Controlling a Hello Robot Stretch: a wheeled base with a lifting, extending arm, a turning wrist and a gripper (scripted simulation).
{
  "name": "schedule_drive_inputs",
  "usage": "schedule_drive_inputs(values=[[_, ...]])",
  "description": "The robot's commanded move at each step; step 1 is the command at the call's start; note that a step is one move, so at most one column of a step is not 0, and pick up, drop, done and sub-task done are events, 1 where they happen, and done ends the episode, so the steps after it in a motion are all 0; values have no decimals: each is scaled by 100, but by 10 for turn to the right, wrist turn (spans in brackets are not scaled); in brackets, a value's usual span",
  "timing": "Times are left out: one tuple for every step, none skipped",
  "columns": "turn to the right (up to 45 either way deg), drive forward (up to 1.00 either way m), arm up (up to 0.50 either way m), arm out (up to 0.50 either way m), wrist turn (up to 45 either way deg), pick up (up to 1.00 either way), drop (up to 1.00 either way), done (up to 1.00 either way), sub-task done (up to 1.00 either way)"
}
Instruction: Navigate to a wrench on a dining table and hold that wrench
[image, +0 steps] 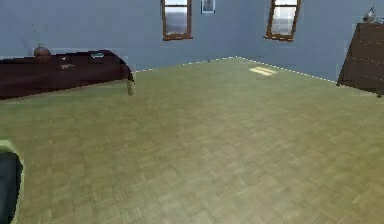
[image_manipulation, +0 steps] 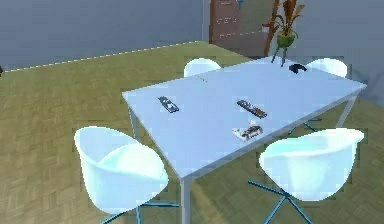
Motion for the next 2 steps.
schedule_drive_inputs(values=[[30, 0, 0, 0, 0, 0, 0, 0, 0], [0, 80, 0, 0, 0, 0, 0, 0, 0]])
